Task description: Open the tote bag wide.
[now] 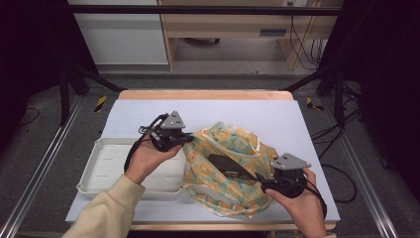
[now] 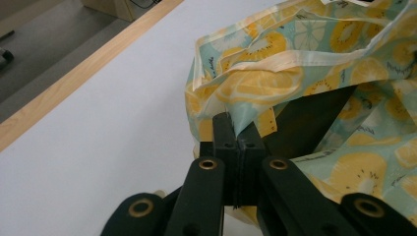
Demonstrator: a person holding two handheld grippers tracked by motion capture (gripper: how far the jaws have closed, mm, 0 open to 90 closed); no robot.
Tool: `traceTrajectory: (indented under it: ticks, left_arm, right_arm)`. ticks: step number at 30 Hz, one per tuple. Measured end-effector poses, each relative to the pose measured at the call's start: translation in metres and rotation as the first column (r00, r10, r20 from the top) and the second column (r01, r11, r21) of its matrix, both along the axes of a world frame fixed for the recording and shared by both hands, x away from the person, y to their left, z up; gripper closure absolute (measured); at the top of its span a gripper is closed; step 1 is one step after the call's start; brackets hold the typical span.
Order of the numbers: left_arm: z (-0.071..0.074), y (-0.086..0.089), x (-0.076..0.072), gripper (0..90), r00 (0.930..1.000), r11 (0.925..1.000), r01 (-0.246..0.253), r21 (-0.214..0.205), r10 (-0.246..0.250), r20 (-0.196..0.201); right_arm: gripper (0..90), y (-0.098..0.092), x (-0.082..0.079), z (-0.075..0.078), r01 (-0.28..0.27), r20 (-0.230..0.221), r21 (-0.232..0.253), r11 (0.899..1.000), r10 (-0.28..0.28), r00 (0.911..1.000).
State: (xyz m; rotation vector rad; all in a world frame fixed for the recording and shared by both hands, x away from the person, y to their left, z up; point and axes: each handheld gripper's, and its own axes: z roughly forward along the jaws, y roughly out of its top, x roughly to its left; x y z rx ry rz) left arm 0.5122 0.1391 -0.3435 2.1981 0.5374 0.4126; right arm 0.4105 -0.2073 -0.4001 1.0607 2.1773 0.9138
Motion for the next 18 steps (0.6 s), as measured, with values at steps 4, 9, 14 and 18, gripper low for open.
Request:
traceTrajectory:
  ticks: [4, 9, 14, 18]
  left_arm:
    - [0.006, 0.004, -0.001, 90.0, 0.9996, 0.9991, -0.024, -0.037, 0.024, 0.016]
    - [0.007, 0.004, -0.003, 90.0, 1.0, 0.9994, -0.006, -0.033, 0.007, 0.005]
    - [0.001, -0.003, -0.007, 90.0, 0.9994, 0.9995, 0.033, 0.0, -0.033, -0.01]
    - [-0.02, -0.018, -0.008, 90.0, 0.9973, 0.9953, 0.068, 0.069, -0.066, -0.031]
  right_arm:
    - [25.0, 0.003, 0.009, -0.009, 0.029, -0.029, -0.046, 0.999, -0.03, 0.9991]
    - [61.3, -0.001, 0.008, -0.009, 0.023, -0.021, -0.068, 0.997, -0.025, 0.9995]
    - [80.7, -0.012, 0.009, -0.005, 0.056, 0.012, -0.047, 0.997, -0.055, 0.9984]
    - [85.7, -0.027, 0.016, -0.003, 0.126, 0.068, -0.064, 0.99, -0.121, 0.9902]
